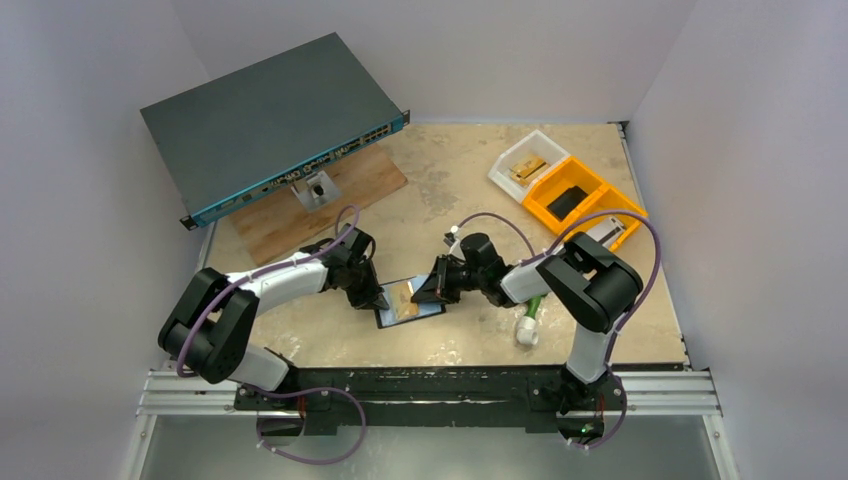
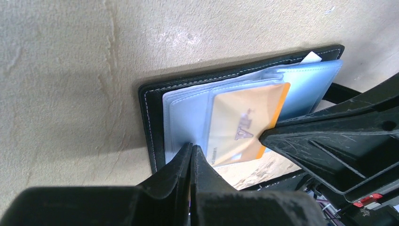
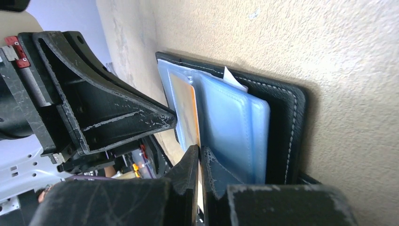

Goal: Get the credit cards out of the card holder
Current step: Remove the credit card from the card holder.

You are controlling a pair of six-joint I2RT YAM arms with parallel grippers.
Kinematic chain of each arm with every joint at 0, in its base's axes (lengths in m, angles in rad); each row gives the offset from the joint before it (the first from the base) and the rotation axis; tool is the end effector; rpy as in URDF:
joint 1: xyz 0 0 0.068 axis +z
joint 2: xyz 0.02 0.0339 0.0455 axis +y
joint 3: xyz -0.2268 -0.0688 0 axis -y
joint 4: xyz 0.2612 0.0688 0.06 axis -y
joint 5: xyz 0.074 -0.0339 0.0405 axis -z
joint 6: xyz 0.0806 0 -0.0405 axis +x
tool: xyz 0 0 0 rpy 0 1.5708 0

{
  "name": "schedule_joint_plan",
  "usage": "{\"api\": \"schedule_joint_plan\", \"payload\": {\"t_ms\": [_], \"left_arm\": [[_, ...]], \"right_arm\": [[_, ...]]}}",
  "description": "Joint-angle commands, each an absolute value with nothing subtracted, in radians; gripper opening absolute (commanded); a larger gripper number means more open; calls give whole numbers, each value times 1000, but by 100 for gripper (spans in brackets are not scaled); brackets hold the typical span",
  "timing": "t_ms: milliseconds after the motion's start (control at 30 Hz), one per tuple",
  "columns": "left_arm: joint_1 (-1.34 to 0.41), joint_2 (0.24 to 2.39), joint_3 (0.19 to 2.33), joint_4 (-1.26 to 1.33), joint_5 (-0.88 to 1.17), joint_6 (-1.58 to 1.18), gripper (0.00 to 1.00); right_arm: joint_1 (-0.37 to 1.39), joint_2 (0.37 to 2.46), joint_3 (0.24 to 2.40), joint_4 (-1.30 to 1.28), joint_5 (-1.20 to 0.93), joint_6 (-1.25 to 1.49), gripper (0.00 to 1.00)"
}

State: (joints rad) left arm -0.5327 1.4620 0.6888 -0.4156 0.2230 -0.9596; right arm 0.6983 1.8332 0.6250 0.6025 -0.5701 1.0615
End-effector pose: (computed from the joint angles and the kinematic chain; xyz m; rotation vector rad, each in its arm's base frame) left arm 0.2331 -0.1581 0.0579 -0.5617 2.8924 -0.6288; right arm 0.2357 0.2546 0.0288 0.0748 2.5534 1.4909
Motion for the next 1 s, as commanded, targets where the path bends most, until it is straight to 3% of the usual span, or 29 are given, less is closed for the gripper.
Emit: {"api": "schedule_joint_plan", "payload": {"t_ms": [0, 133, 300, 967], "left_arm": [[-526, 1494, 646, -511, 84, -936, 0], [-527, 1498, 646, -509, 87, -935, 0], [-526, 1499, 647, -502, 95, -933, 0], [-527, 1514, 655, -496, 108, -927, 0]], "right_arm": [[676, 1792, 611, 573, -532, 1028, 0], [676, 1804, 613, 592, -543, 1032, 2], [676, 1817, 620, 606, -549, 1038, 15], [707, 1876, 653, 651, -582, 1062, 18]]}}
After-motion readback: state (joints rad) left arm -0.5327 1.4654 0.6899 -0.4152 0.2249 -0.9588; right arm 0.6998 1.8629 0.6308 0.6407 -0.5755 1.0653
